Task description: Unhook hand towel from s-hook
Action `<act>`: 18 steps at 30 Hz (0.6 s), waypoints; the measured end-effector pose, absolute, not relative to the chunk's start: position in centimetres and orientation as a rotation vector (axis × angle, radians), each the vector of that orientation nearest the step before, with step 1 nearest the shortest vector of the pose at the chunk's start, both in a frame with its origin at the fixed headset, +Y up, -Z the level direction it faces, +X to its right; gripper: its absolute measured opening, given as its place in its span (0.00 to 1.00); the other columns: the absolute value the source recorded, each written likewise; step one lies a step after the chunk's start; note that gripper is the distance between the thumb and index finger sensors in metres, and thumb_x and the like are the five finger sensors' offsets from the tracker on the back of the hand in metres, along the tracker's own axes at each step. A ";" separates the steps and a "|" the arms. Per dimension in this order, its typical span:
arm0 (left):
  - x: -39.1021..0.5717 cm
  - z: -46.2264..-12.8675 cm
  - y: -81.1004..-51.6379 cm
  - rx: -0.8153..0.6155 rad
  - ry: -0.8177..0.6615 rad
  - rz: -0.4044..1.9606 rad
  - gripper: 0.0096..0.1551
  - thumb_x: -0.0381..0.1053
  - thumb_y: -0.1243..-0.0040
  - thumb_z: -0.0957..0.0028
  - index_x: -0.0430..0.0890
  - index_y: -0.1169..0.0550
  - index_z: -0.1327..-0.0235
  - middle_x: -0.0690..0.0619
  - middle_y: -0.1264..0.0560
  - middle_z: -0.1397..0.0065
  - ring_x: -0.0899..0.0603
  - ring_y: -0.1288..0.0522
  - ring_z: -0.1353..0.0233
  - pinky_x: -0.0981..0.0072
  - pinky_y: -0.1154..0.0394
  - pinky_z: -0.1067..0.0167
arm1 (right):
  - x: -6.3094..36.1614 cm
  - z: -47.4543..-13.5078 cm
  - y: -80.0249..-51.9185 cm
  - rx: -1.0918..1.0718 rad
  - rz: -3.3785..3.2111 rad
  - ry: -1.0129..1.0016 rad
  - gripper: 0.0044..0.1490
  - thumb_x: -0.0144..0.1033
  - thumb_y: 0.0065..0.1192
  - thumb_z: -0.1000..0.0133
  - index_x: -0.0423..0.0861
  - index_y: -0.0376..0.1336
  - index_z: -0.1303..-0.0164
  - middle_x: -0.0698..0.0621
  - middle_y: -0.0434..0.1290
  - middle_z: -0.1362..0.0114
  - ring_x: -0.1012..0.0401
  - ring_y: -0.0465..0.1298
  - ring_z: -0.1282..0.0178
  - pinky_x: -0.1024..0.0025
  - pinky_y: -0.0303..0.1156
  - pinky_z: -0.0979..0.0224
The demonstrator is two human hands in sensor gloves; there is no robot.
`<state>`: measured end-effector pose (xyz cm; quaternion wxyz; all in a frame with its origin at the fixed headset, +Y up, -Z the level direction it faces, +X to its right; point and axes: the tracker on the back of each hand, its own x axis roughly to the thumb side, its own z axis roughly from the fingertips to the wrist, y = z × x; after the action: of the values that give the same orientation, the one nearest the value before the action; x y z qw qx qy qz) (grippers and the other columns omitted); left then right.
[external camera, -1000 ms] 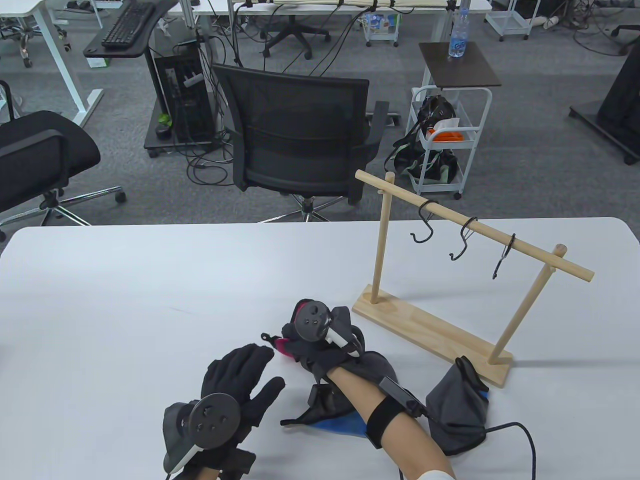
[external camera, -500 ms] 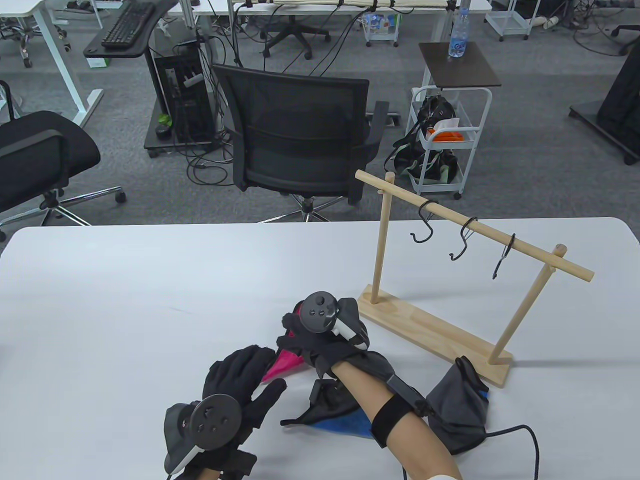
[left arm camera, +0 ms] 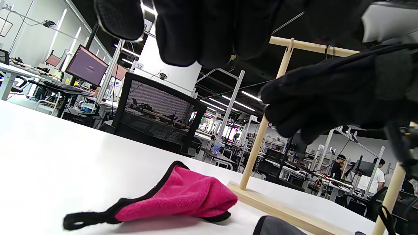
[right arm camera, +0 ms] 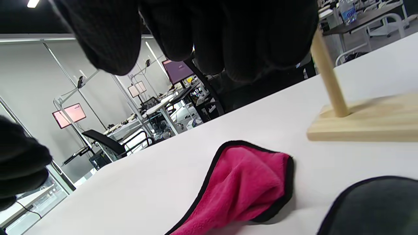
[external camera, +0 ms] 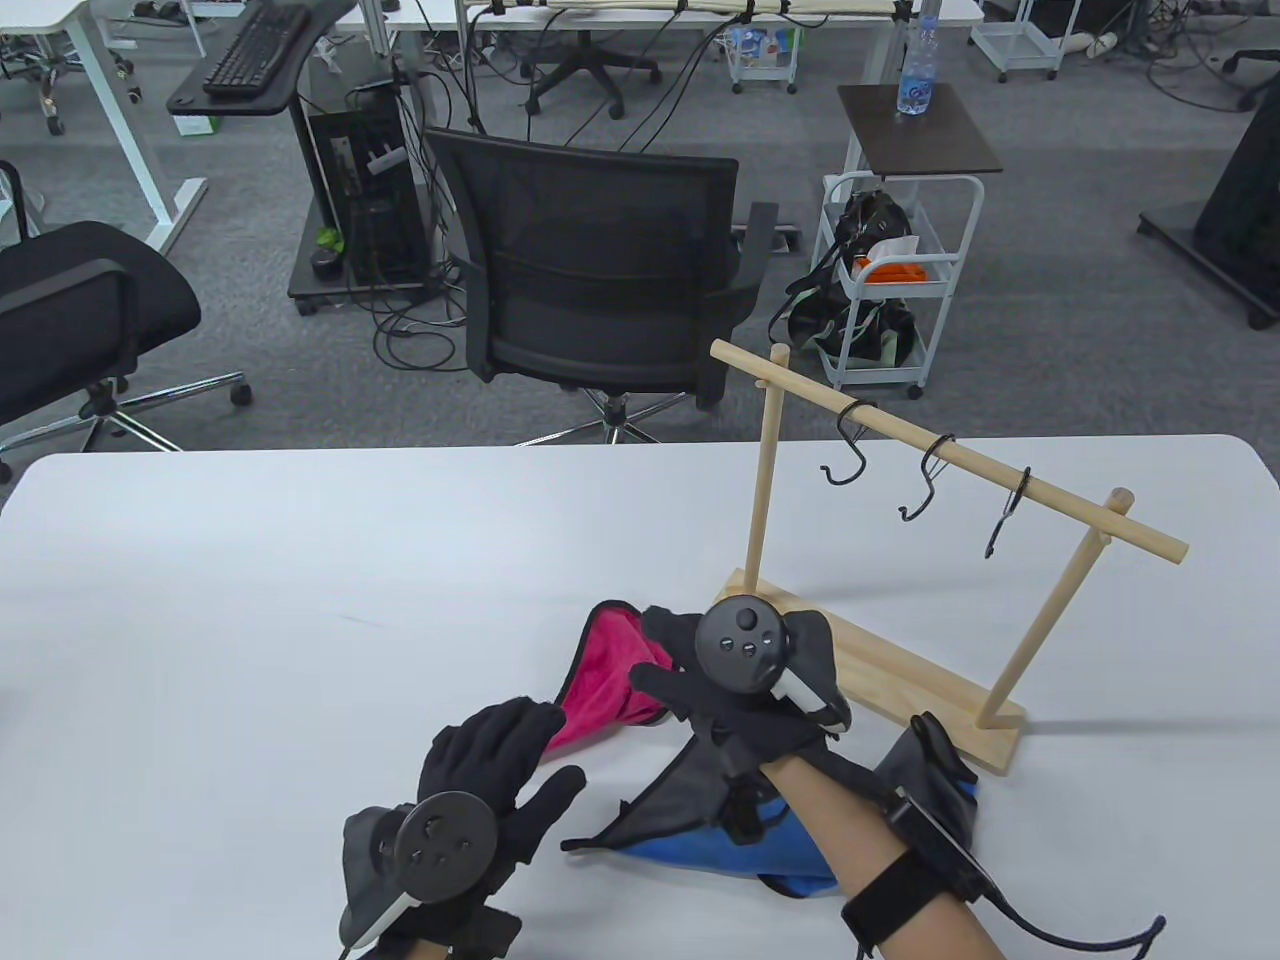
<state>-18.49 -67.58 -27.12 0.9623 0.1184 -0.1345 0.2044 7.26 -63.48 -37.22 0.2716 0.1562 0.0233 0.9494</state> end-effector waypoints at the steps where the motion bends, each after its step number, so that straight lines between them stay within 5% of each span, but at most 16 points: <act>1: -18.4 -27.1 -67.6 0.238 -0.274 0.413 0.37 0.71 0.50 0.39 0.55 0.31 0.20 0.46 0.30 0.16 0.34 0.30 0.18 0.31 0.38 0.23 | 7.5 -37.0 -63.4 0.418 2.559 0.052 0.40 0.51 0.64 0.34 0.44 0.58 0.15 0.34 0.64 0.17 0.39 0.71 0.24 0.45 0.68 0.25; 18: -17.9 -27.3 -68.1 0.200 -0.276 0.390 0.38 0.71 0.50 0.39 0.55 0.31 0.20 0.46 0.30 0.16 0.34 0.30 0.18 0.31 0.38 0.23 | 12.5 -31.2 -65.8 0.373 2.609 -0.152 0.45 0.56 0.64 0.36 0.42 0.57 0.15 0.33 0.62 0.15 0.37 0.67 0.21 0.40 0.64 0.22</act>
<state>-17.87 -68.14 -27.32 0.9667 0.0989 -0.1363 0.1928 12.52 -65.78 -31.22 0.2481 0.1369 -0.0557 0.9574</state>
